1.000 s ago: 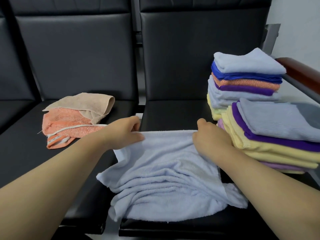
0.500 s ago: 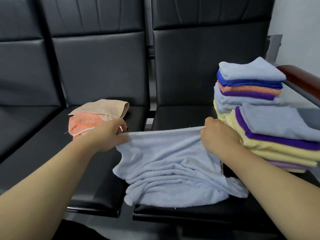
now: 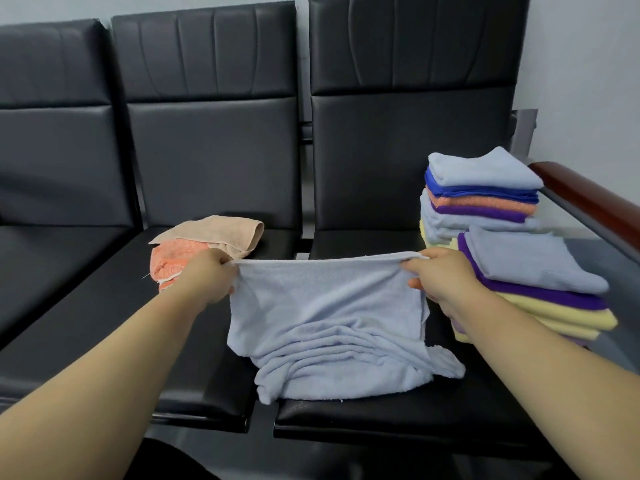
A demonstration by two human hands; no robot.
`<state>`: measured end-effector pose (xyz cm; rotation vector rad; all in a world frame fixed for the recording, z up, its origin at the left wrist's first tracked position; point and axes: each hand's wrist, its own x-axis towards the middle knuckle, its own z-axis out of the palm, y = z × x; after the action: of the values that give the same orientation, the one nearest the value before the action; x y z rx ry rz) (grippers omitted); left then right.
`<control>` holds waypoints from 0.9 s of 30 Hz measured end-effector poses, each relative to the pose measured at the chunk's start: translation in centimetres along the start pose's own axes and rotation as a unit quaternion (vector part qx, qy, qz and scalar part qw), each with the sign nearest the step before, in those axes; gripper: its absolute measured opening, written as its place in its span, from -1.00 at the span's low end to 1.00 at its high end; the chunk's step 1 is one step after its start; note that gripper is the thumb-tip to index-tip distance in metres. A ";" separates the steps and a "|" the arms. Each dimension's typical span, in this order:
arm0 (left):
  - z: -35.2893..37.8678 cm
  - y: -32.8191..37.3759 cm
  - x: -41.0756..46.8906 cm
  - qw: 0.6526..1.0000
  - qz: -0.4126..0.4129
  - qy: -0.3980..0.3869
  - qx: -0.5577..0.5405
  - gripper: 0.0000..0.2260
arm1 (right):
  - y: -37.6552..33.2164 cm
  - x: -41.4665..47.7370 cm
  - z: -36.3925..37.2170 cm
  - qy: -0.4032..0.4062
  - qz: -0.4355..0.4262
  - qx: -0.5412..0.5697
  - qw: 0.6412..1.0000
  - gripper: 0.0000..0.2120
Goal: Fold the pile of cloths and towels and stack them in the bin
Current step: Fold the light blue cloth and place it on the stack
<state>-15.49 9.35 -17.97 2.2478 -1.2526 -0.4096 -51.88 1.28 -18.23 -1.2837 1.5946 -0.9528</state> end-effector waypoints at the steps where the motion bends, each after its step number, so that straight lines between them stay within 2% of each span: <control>1: -0.2 0.5 -0.3 0.999 -0.015 0.011 -0.045 -0.86 | -0.4 0.1 0.0 -0.007 0.033 0.055 0.998 -0.82; 3: -1.2 1.7 -0.4 0.993 -0.027 0.030 -0.111 -0.85 | -2.1 0.1 -0.1 -0.027 0.075 0.151 0.985 -0.75; 5: -2.9 3.2 0.3 0.982 -0.019 0.045 -0.180 -0.87 | -4.2 0.8 -0.2 -0.029 0.068 0.200 0.977 -0.72; 8: -6.4 5.9 2.3 0.964 0.010 0.094 -0.249 -0.87 | -8.4 1.5 -1.0 -0.014 -0.007 0.229 0.973 -0.73; 10: -9.0 8.6 2.5 0.959 0.051 0.143 -0.239 -0.86 | -11.6 1.5 -1.6 -0.001 -0.064 0.239 0.969 -0.88; 12: -11.7 11.0 2.3 0.949 0.093 0.192 -0.231 -0.85 | -14.6 1.4 -2.6 0.014 -0.114 0.253 0.961 -0.84; 16: -13.9 12.5 1.1 0.934 0.136 0.222 -0.245 -0.86 | -16.6 0.3 -4.6 0.050 -0.175 0.208 0.961 -0.93; 20: -12.8 10.7 -0.4 0.934 0.140 0.191 -0.267 -0.89 | -13.9 -1.4 -5.2 0.066 -0.189 0.126 0.972 -0.86; 22: -11.5 9.1 -0.9 0.935 0.122 0.127 -0.308 -0.89 | -11.5 -1.7 -4.9 0.068 -0.184 0.063 0.978 -0.73; 24: -9.9 7.0 -1.4 0.940 0.098 0.057 -0.321 -0.89 | -8.7 -1.9 -4.3 0.068 -0.160 -0.004 0.985 -0.76; 27: -7.0 3.4 -1.5 0.977 0.059 0.009 -0.206 -0.87 | -4.3 -2.1 -3.0 0.027 -0.097 -0.147 0.984 -0.89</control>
<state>-15.15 11.30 -10.33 1.8159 -1.1615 -0.5479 -53.07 2.69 -12.88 -1.6527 1.7225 -0.8982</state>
